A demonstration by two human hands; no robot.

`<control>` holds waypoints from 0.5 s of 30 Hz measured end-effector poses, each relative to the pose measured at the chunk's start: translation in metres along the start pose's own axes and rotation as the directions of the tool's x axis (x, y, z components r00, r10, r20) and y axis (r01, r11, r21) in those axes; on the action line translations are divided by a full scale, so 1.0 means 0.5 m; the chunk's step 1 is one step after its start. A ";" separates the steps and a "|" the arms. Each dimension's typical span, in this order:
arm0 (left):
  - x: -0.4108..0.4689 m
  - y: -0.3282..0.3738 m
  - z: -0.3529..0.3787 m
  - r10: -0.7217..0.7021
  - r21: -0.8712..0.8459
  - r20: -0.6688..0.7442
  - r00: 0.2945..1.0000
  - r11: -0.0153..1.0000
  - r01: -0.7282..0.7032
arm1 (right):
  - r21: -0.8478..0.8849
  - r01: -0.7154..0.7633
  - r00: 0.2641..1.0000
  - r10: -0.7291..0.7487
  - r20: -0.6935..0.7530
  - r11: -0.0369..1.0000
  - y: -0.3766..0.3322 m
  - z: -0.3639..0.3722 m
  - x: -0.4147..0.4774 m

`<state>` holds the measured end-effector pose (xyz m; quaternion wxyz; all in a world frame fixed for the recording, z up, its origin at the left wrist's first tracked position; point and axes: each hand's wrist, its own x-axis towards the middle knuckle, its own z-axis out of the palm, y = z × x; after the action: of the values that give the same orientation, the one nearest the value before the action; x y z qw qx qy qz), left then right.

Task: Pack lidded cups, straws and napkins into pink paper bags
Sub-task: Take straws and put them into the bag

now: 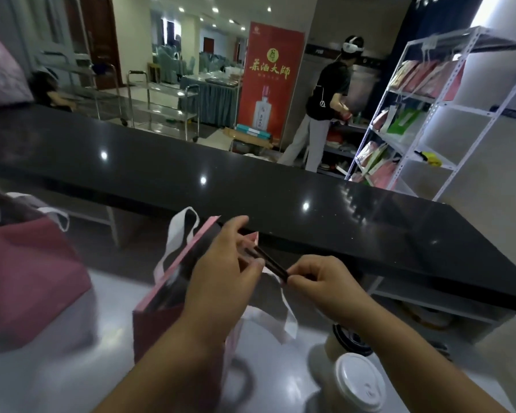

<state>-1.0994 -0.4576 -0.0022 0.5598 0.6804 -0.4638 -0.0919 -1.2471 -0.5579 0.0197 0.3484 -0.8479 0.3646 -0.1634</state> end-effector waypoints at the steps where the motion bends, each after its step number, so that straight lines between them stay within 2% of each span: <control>1: 0.005 -0.011 -0.030 -0.006 0.075 -0.012 1.000 0.997 0.007 | 0.013 -0.024 0.999 0.024 -0.025 1.000 -0.014 0.012 0.010; 3: 0.012 -0.033 -0.087 0.068 0.353 0.011 0.998 0.933 -0.067 | 0.071 -0.076 0.997 0.078 -0.030 0.995 -0.040 0.032 0.026; 5: 0.015 -0.059 -0.134 0.140 0.610 0.130 0.982 0.769 -0.190 | 0.060 -0.078 0.997 0.078 0.007 0.995 -0.066 0.056 0.040; 6: 0.013 -0.071 -0.149 0.136 0.670 0.185 0.973 0.708 -0.226 | 0.048 -0.074 0.997 0.072 0.034 0.996 -0.079 0.069 0.046; 8: 0.008 -0.090 -0.170 0.156 0.684 0.235 0.959 0.675 -0.277 | -0.007 -0.062 0.995 0.062 0.075 0.998 -0.109 0.099 0.063; 10: 0.003 -0.103 -0.183 0.168 0.640 0.279 0.945 0.702 -0.313 | -0.085 -0.059 0.989 0.070 0.132 0.995 -0.141 0.129 0.091; 13: 0.002 -0.124 -0.196 0.103 0.617 0.348 0.932 0.723 -0.311 | -0.198 -0.101 0.971 0.140 0.195 0.975 -0.187 0.173 0.141; 15: 0.007 -0.141 -0.204 0.054 0.585 0.383 0.922 0.759 -0.287 | -0.336 -0.134 0.947 0.220 0.234 0.932 -0.209 0.201 0.172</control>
<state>-0.9944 -0.3952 -0.0243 0.2157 0.7555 -0.6186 0.0038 -1.0826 -0.5222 0.0252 0.2675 -0.8703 0.4111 0.0456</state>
